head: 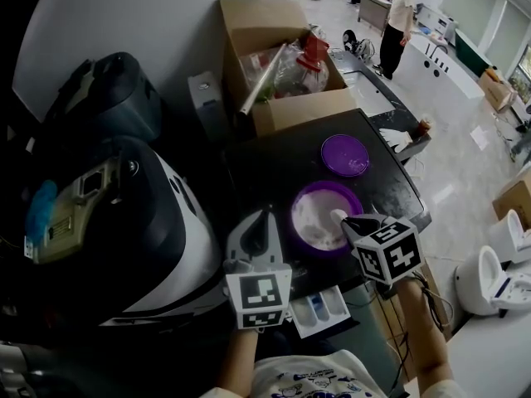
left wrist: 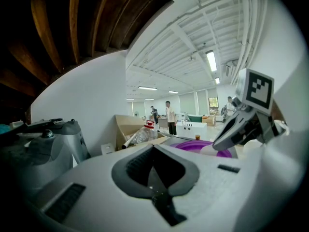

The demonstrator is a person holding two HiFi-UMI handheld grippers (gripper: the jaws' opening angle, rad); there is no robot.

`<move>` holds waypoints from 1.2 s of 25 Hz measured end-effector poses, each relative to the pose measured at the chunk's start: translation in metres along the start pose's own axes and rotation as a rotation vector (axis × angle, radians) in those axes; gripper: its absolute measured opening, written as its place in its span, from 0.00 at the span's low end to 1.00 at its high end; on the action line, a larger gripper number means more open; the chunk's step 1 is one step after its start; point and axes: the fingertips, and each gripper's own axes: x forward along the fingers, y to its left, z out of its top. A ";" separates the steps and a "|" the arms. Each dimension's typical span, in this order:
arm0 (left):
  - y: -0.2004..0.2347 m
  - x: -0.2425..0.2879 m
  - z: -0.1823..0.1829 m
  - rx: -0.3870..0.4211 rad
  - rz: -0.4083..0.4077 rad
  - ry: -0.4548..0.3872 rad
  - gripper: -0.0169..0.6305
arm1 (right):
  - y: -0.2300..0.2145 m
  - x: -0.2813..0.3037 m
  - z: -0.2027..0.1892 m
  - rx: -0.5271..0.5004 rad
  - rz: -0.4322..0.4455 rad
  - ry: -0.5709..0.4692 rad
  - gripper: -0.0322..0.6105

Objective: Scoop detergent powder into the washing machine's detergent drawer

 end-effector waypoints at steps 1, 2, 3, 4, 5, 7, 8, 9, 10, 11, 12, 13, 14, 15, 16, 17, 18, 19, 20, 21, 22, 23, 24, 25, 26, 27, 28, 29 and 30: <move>0.000 0.000 0.000 0.000 -0.001 0.000 0.03 | 0.000 0.001 0.001 -0.006 0.007 0.008 0.08; 0.000 -0.001 0.000 0.001 -0.002 -0.001 0.03 | 0.000 0.002 0.001 -0.011 0.014 0.017 0.08; 0.000 -0.001 0.000 0.002 -0.002 -0.001 0.03 | 0.001 0.004 0.002 -0.016 0.023 0.026 0.08; 0.000 -0.001 0.000 0.002 -0.002 -0.001 0.03 | 0.001 0.005 0.002 -0.021 0.032 0.036 0.08; 0.001 -0.001 -0.001 0.001 -0.001 -0.001 0.03 | 0.002 0.007 0.001 -0.025 0.040 0.046 0.08; 0.002 -0.001 -0.002 0.000 0.000 0.000 0.03 | 0.002 0.010 0.000 -0.032 0.053 0.067 0.08; 0.002 -0.001 -0.003 -0.001 0.001 0.000 0.03 | 0.002 0.012 -0.001 -0.038 0.057 0.078 0.08; 0.003 -0.001 -0.003 -0.001 0.002 0.000 0.03 | 0.002 0.013 -0.002 -0.044 0.060 0.089 0.08; 0.003 -0.001 -0.003 0.000 0.002 0.000 0.03 | 0.001 0.014 -0.004 -0.051 0.060 0.100 0.08; 0.003 -0.002 -0.003 0.000 0.002 0.000 0.03 | 0.001 0.015 -0.005 -0.059 0.060 0.111 0.08; 0.003 -0.002 -0.003 0.000 0.002 0.000 0.03 | 0.000 0.017 -0.005 -0.066 0.060 0.121 0.08; 0.003 -0.002 -0.003 -0.001 0.003 0.000 0.03 | 0.000 0.018 -0.006 -0.072 0.062 0.128 0.08; 0.003 -0.002 -0.003 -0.003 0.003 0.000 0.03 | 0.000 0.018 -0.006 -0.076 0.064 0.134 0.08; 0.003 -0.002 -0.003 -0.004 0.002 -0.001 0.03 | 0.000 0.019 -0.006 -0.080 0.067 0.138 0.08; 0.003 -0.002 -0.004 -0.005 0.002 -0.001 0.03 | 0.001 0.019 -0.006 -0.083 0.069 0.142 0.08; 0.003 -0.002 -0.004 -0.006 0.002 0.000 0.03 | 0.002 0.020 -0.006 -0.086 0.072 0.145 0.08; 0.004 -0.002 -0.005 -0.006 0.001 0.001 0.03 | 0.003 0.021 -0.006 -0.090 0.073 0.149 0.08; 0.004 -0.002 -0.005 -0.007 0.000 0.001 0.03 | 0.003 0.021 -0.006 -0.094 0.074 0.154 0.08; 0.004 -0.002 -0.005 -0.007 -0.001 0.002 0.03 | 0.003 0.022 -0.007 -0.097 0.075 0.158 0.08; 0.004 -0.002 -0.005 -0.007 -0.002 0.002 0.03 | 0.003 0.023 -0.007 -0.101 0.077 0.163 0.08; 0.004 -0.002 -0.005 -0.008 -0.002 0.002 0.03 | 0.004 0.023 -0.007 -0.104 0.078 0.168 0.08; 0.004 -0.002 -0.005 -0.009 -0.003 0.001 0.03 | 0.005 0.023 -0.008 -0.107 0.081 0.173 0.08; 0.003 -0.002 -0.005 -0.009 -0.003 0.001 0.03 | 0.005 0.024 -0.009 -0.110 0.084 0.178 0.08; 0.003 -0.002 -0.005 -0.008 -0.003 0.001 0.03 | 0.006 0.024 -0.010 -0.113 0.088 0.184 0.08; 0.003 -0.003 -0.005 -0.008 -0.002 0.001 0.03 | 0.007 0.024 -0.011 -0.118 0.091 0.189 0.08; 0.004 -0.003 -0.005 -0.008 -0.001 0.001 0.03 | 0.008 0.024 -0.012 -0.124 0.094 0.193 0.08; 0.004 -0.003 -0.006 -0.008 0.000 0.003 0.03 | 0.009 0.024 -0.012 -0.129 0.097 0.197 0.08; 0.004 -0.003 -0.006 -0.008 0.000 0.004 0.03 | 0.010 0.023 -0.013 -0.134 0.099 0.200 0.08; 0.005 -0.004 -0.007 -0.009 0.000 0.005 0.03 | 0.011 0.023 -0.013 -0.138 0.102 0.203 0.08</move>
